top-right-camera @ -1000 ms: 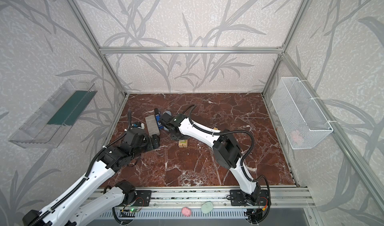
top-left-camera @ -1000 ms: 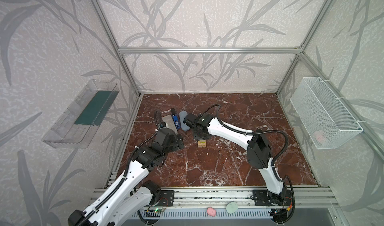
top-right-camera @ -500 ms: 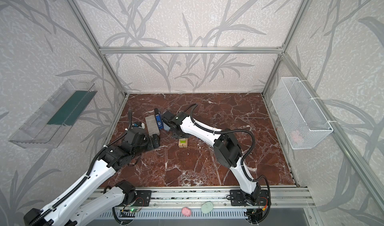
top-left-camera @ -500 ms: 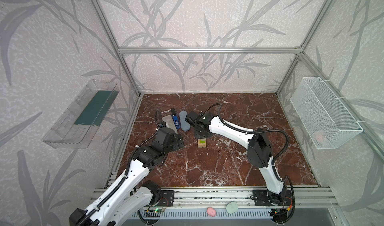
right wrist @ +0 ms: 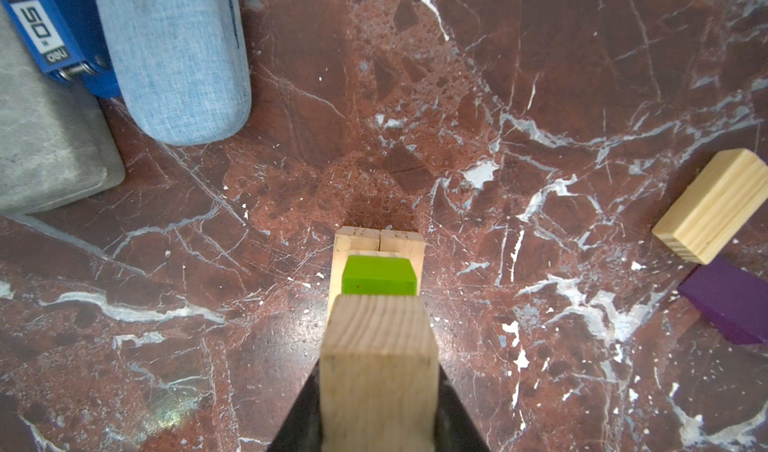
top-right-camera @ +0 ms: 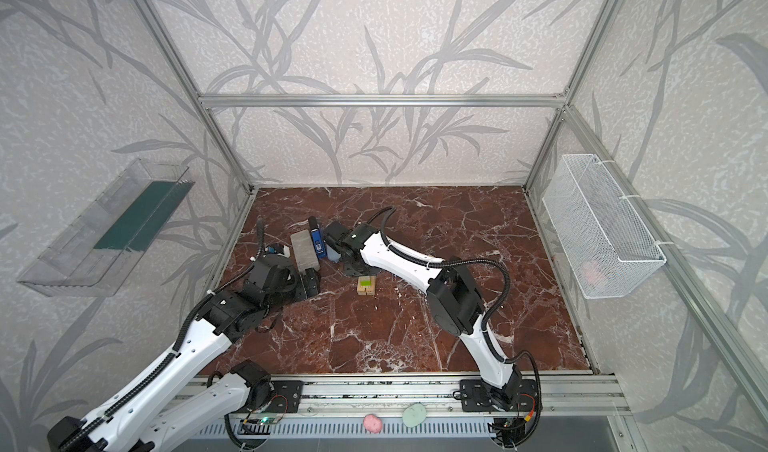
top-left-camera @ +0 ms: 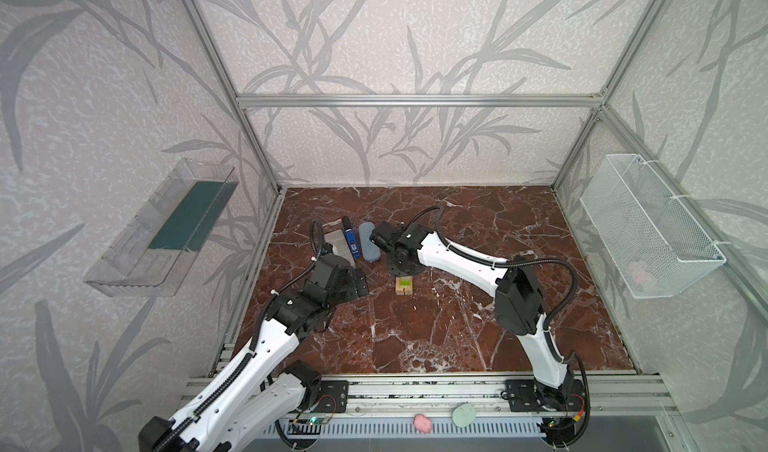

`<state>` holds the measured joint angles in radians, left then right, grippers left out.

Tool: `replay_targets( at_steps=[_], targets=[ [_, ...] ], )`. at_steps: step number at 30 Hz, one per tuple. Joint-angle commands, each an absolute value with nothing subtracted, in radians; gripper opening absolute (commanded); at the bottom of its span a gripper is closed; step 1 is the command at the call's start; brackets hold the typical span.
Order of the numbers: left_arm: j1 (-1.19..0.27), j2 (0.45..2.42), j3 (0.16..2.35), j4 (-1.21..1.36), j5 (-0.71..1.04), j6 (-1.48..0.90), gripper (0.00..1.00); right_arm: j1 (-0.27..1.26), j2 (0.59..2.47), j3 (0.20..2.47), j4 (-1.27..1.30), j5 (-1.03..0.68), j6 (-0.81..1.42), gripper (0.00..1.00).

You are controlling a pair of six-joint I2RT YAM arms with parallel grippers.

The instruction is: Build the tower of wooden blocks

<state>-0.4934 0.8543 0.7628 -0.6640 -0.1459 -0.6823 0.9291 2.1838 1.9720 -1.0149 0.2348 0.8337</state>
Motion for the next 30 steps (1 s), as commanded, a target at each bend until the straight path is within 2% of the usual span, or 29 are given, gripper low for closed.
replay_targets(
  at_steps=[1, 30],
  targets=[
    [-0.485, 0.845, 0.773, -0.671, -0.145, -0.692, 1.0, 0.925, 2.2, 1.993, -1.019, 0.246, 0.838, 0.16],
    [-0.481, 0.847, 0.778, -0.675, -0.133, -0.695, 1.0, 0.925, 2.194, 1.932, -0.994, 0.252, 0.859, 0.19]
  ],
)
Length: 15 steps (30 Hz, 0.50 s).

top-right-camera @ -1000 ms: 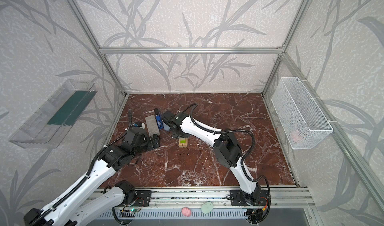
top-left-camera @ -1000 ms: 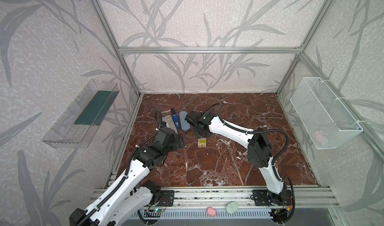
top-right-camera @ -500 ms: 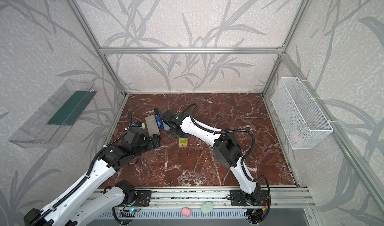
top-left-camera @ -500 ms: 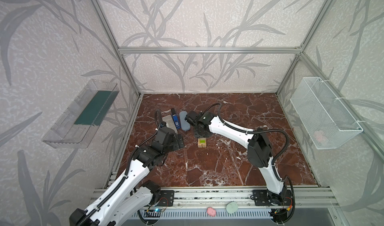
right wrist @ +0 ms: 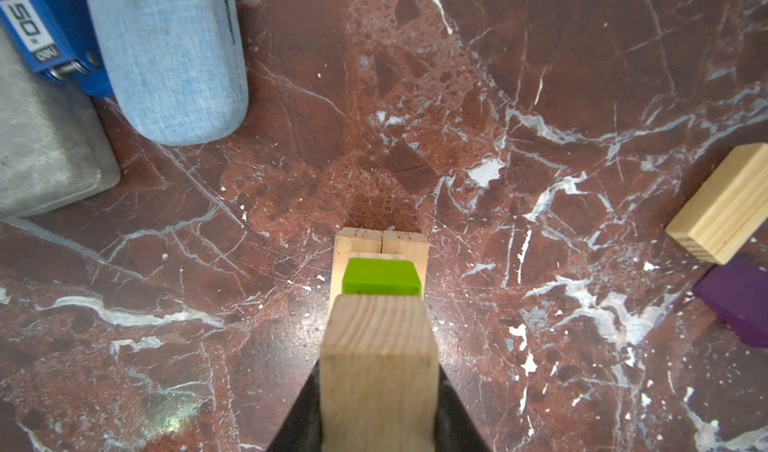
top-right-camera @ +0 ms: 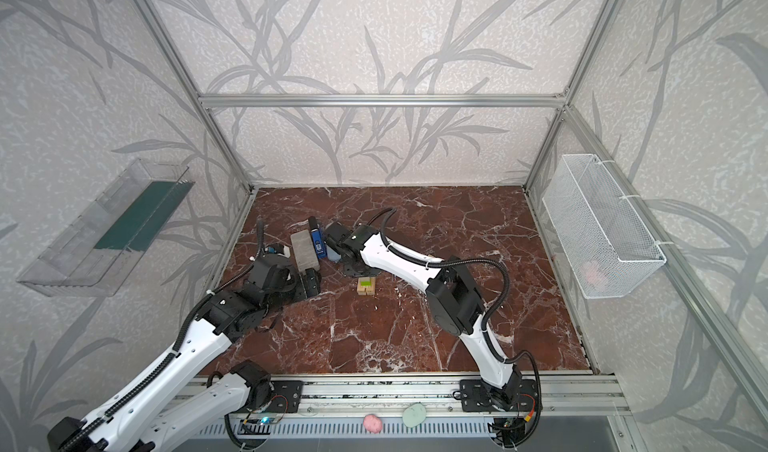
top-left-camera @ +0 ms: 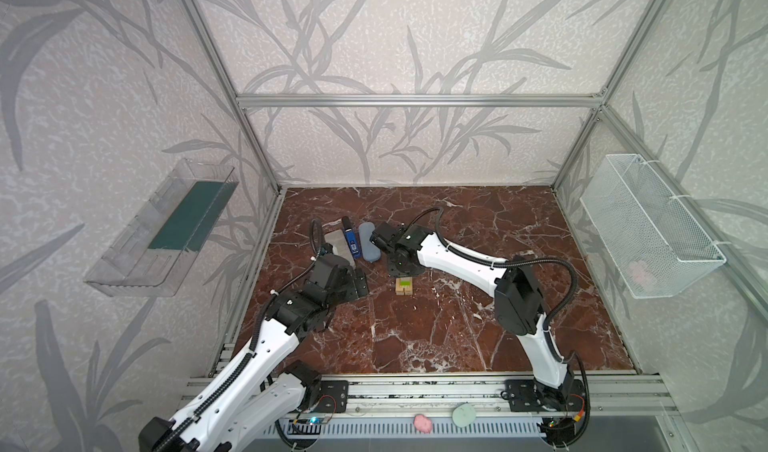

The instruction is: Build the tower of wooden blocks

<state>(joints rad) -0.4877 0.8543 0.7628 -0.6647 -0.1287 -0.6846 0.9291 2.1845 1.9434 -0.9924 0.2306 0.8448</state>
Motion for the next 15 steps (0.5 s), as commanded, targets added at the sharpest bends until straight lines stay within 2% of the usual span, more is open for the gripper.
replay_targets(
  at_steps=[1, 15],
  targets=[
    [-0.48, 0.85, 0.777, -0.675, -0.132, -0.695, 1.0, 0.925, 2.196, 1.931, -0.993, 0.253, 0.856, 0.19],
    [-0.478, 0.848, 0.774, -0.674, -0.132, -0.694, 1.0, 0.922, 2.199, 1.937, -0.977, 0.27, 0.865, 0.24]
  ],
)
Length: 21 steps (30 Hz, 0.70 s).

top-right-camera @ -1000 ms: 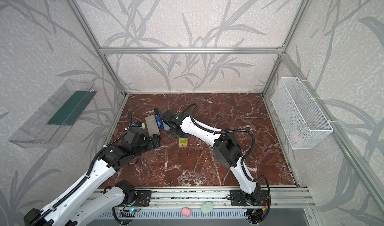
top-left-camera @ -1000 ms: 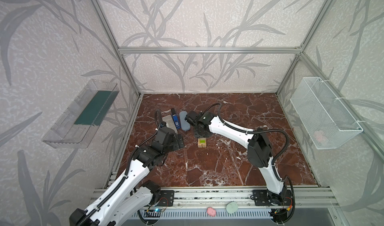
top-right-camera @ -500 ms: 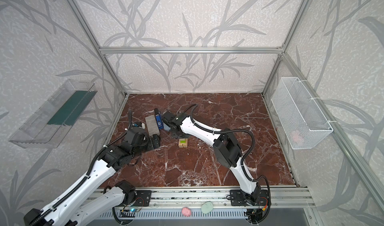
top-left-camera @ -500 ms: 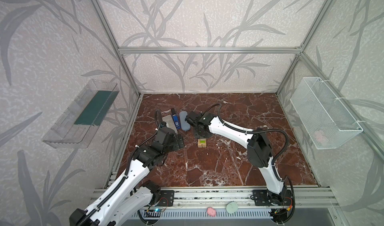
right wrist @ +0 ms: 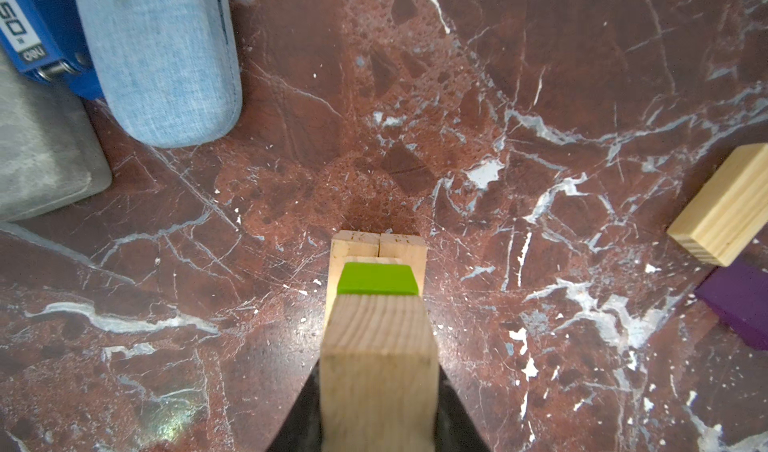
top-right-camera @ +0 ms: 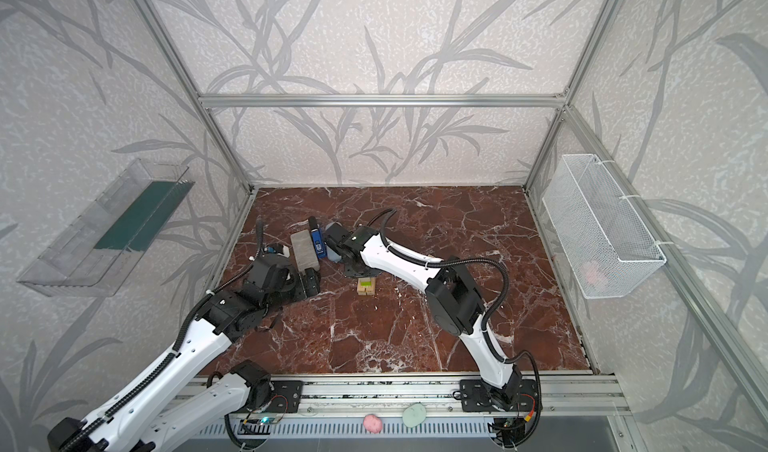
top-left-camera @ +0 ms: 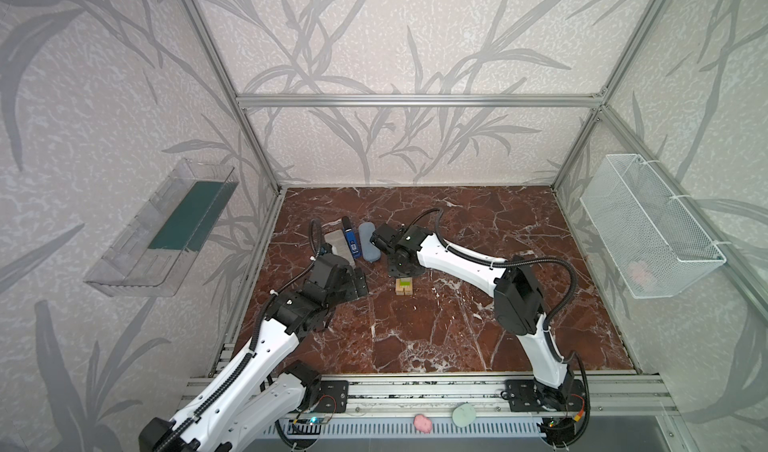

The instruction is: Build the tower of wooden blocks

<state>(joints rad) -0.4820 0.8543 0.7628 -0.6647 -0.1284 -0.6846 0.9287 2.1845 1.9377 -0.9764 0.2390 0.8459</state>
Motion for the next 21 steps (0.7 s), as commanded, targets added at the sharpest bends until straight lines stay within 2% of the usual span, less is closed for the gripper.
replay_targets(
  at_steps=[1, 13, 21],
  targets=[
    [-0.477, 0.847, 0.775, -0.675, -0.132, -0.693, 1.0, 0.922, 2.197, 1.935, -0.977, 0.271, 0.864, 0.24],
    [-0.476, 0.845, 0.774, -0.675, -0.13, -0.693, 0.99, 0.922, 2.198, 1.92, -0.978, 0.253, 0.877, 0.31],
    [-0.475, 0.844, 0.775, -0.674, -0.127, -0.695, 1.0, 0.922, 2.183, 1.911, -0.97, 0.247, 0.894, 0.46]
  ],
)
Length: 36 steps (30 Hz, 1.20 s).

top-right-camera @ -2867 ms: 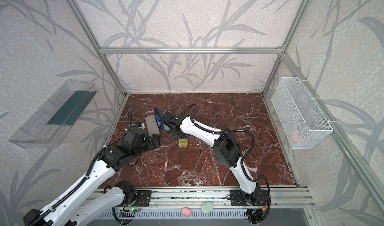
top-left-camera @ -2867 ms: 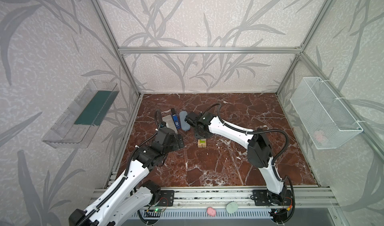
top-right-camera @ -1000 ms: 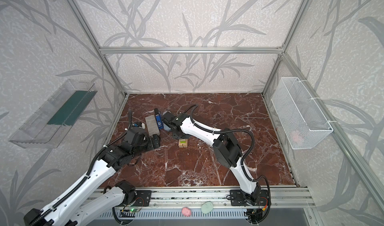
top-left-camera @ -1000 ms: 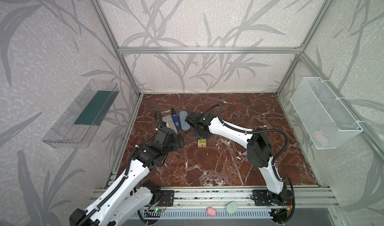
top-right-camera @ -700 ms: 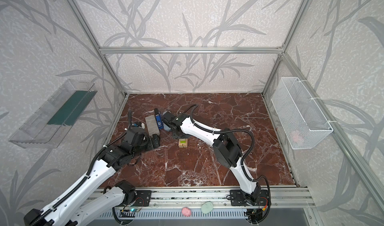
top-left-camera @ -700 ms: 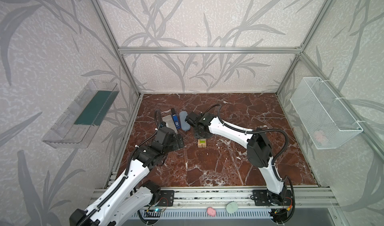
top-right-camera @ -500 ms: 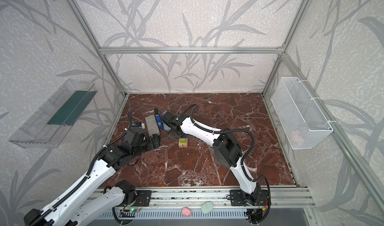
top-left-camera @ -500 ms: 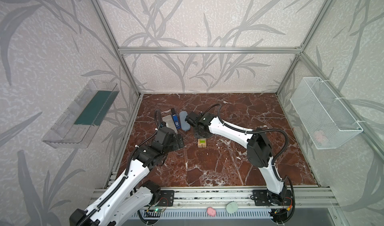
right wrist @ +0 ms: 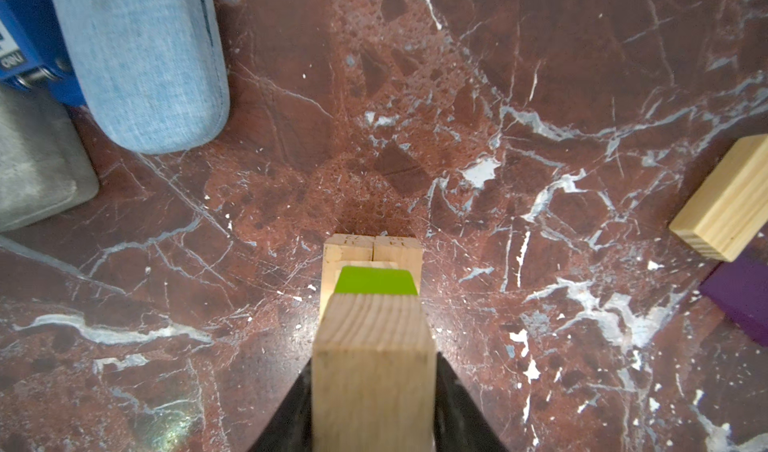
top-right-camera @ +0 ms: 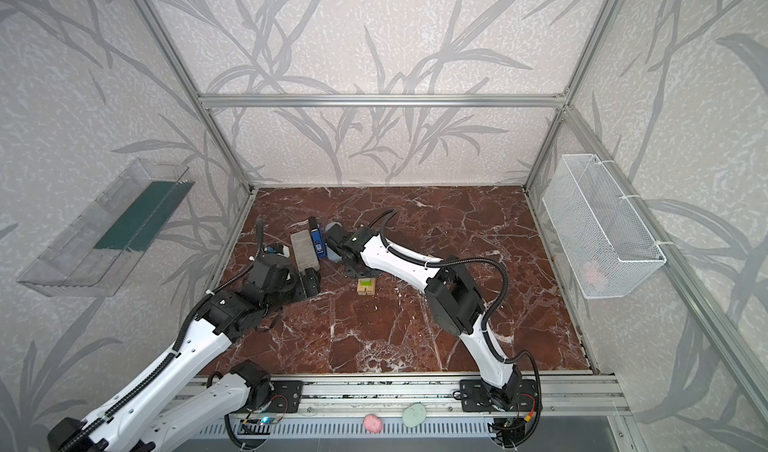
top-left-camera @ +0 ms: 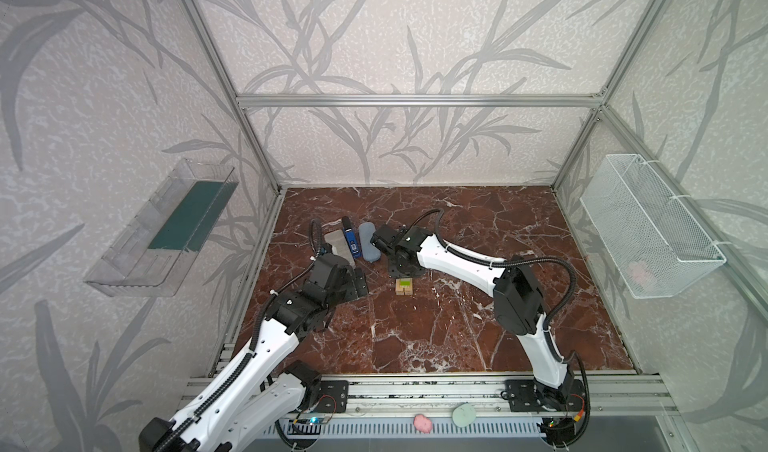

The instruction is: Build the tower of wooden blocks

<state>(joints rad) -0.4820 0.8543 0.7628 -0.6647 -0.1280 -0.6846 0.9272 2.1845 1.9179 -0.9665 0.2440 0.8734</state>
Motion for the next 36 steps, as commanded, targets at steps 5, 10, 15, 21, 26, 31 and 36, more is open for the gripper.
replay_targets(
  at_steps=[5, 10, 15, 21, 26, 31, 36],
  targets=[
    [-0.475, 0.844, 0.774, -0.673, -0.124, -0.699, 0.99, 0.928, 2.18, 1.911, -0.965, 0.242, 0.9, 0.47],
    [-0.472, 0.839, 0.772, -0.675, -0.125, -0.699, 1.0, 0.928, 2.187, 1.91, -0.954, 0.226, 0.904, 0.42],
    [-0.472, 0.833, 0.772, -0.676, -0.126, -0.698, 1.0, 0.928, 2.189, 1.912, -0.953, 0.222, 0.904, 0.39],
    [-0.472, 0.834, 0.774, -0.673, -0.12, -0.698, 1.0, 0.929, 2.179, 1.917, -0.961, 0.227, 0.903, 0.43],
    [-0.473, 0.834, 0.784, -0.677, -0.114, -0.692, 0.99, 0.928, 2.145, 1.916, -0.966, 0.234, 0.894, 0.48],
    [-0.471, 0.836, 0.812, -0.702, -0.093, -0.679, 1.0, 0.925, 2.078, 1.898, -0.963, 0.238, 0.861, 0.59],
    [-0.473, 0.828, 0.834, -0.723, -0.049, -0.657, 1.0, 0.911, 1.995, 1.864, -0.971, 0.232, 0.811, 0.7]
  ],
)
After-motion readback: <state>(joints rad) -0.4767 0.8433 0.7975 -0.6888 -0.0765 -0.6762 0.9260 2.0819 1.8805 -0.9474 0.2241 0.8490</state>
